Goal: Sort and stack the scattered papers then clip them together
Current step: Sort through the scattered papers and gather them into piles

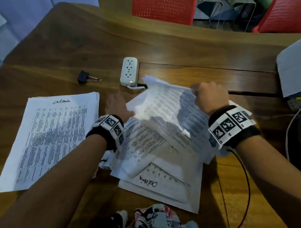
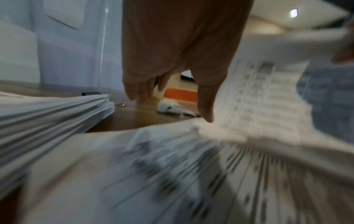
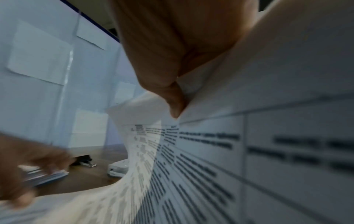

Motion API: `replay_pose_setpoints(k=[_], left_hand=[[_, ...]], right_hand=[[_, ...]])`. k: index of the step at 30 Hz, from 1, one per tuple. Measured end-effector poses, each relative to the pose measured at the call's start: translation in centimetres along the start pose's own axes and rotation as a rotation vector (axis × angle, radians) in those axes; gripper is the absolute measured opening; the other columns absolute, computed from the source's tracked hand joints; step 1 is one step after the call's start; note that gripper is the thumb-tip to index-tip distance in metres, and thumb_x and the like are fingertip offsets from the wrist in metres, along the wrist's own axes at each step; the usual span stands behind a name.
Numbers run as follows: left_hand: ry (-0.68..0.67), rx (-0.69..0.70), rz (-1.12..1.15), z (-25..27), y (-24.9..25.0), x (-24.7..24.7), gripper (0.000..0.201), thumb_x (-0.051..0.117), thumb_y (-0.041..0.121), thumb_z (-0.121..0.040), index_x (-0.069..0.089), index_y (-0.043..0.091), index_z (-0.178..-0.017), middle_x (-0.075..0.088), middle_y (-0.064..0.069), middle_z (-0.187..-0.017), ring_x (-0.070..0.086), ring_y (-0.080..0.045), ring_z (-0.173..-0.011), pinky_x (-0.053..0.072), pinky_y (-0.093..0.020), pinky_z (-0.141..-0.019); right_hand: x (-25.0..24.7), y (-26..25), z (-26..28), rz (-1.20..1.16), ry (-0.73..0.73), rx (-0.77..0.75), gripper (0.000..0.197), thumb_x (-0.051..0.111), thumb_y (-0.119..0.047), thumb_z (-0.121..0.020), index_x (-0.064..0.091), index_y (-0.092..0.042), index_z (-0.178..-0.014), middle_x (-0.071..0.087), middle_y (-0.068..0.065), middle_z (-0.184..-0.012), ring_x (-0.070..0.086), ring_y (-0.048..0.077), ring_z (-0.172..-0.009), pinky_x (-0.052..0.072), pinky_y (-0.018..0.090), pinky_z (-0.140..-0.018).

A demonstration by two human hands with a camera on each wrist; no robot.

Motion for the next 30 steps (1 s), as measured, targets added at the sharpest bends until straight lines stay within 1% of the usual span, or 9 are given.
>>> replay_pose_setpoints(k=[3,6,9,13,17,21,24,28,30], left_hand=[[-0.157,-0.146,-0.167,0.4,-3.3,2.7,0.109,0.077,0.050,-0.066,0.018,-0.002,-0.142,0.016,-0.023,-0.150,0.018,-0.038,-0.140,0.023,-0.046,-0.112],[-0.154,-0.157,-0.240,0.0,-4.2,3.3,0.119,0.074,0.062,-0.060,0.019,-0.007,-0.140,0.017,-0.024,-0.148,0.018,-0.037,-0.140,0.021,-0.043,-0.114],[-0.173,-0.154,-0.328,-0.2,-4.0,3.1,0.108,0.070,0.066,-0.062,0.032,-0.004,-0.135,0.023,-0.022,-0.145,0.024,-0.036,-0.136,0.029,-0.043,-0.109],[-0.241,0.000,-0.091,-0.6,-2.0,3.8,0.047,0.066,0.033,-0.084,0.057,0.001,-0.117,0.059,-0.017,-0.124,0.056,-0.033,-0.113,0.045,-0.038,-0.093],[-0.170,0.140,0.233,-0.2,0.9,2.7,0.033,0.056,0.016,-0.091,0.056,0.006,-0.123,0.061,-0.013,-0.124,0.056,-0.030,-0.115,0.042,-0.033,-0.096],[-0.209,0.079,0.497,-0.1,0.9,2.9,0.034,0.051,0.011,-0.094,0.053,0.005,-0.127,0.059,-0.014,-0.125,0.055,-0.030,-0.118,0.042,-0.035,-0.100],[-0.294,0.004,0.615,0.6,0.4,3.9,0.036,0.049,0.007,-0.095,0.050,0.003,-0.130,0.056,-0.017,-0.130,0.053,-0.033,-0.120,0.040,-0.047,-0.106],[-0.364,-0.073,0.672,1.4,-0.6,5.3,0.036,0.040,0.006,-0.098,0.046,0.004,-0.134,0.054,-0.014,-0.131,0.052,-0.032,-0.118,0.039,-0.044,-0.107],[-0.419,-0.101,0.693,1.9,-0.7,6.3,0.036,0.035,0.011,-0.101,0.044,0.003,-0.135,0.051,-0.013,-0.134,0.049,-0.030,-0.122,0.036,-0.043,-0.110]], right_hand=[[-0.8,3.5,0.1,-0.097,0.078,0.194,0.018,0.044,-0.011,-0.095,0.059,-0.005,-0.088,0.050,0.010,-0.074,0.049,0.024,-0.074,0.039,0.031,-0.068],[-0.8,7.2,0.8,-0.387,0.166,0.420,0.022,0.049,-0.013,-0.092,0.064,0.000,-0.102,0.064,0.025,-0.098,0.061,0.038,-0.093,0.047,0.038,-0.078],[0.8,9.5,2.0,-0.627,0.166,0.590,0.027,0.051,-0.013,-0.092,0.061,0.001,-0.112,0.063,0.022,-0.111,0.059,0.034,-0.107,0.040,0.027,-0.077],[4.6,10.2,4.4,-0.833,0.071,0.742,0.033,0.049,-0.017,-0.094,0.055,0.002,-0.120,0.061,0.017,-0.111,0.057,0.026,-0.101,0.040,0.023,-0.076],[9.0,10.4,6.2,-1.160,0.061,0.893,0.029,0.050,-0.010,-0.093,0.054,0.001,-0.119,0.062,0.020,-0.111,0.060,0.034,-0.104,0.049,0.045,-0.096],[12.2,10.1,7.1,-1.214,-0.091,0.948,0.019,0.051,-0.008,-0.092,0.058,-0.002,-0.109,0.062,0.009,-0.092,0.058,0.029,-0.099,0.051,0.042,-0.092],[14.0,9.6,6.8,-1.093,-0.235,0.887,0.034,0.050,-0.005,-0.090,0.051,0.000,-0.123,0.051,0.009,-0.104,0.050,0.023,-0.101,0.047,0.033,-0.083],[14.1,9.1,5.9,-1.021,-0.264,0.839,0.020,0.039,0.009,-0.088,0.056,-0.001,-0.093,0.056,0.008,-0.090,0.051,0.028,-0.104,0.040,0.033,-0.083],[14.2,8.6,5.4,-1.008,-0.287,0.804,0.026,0.038,0.009,-0.089,0.057,0.006,-0.107,0.062,0.018,-0.106,0.053,0.036,-0.113,0.044,0.036,-0.088]])
Point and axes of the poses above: each hand's wrist, its own z-axis away from the middle knuckle, its own x-axis out of the palm, y = z × x, the point moved 9 cm from there along -z, towards the middle knuckle
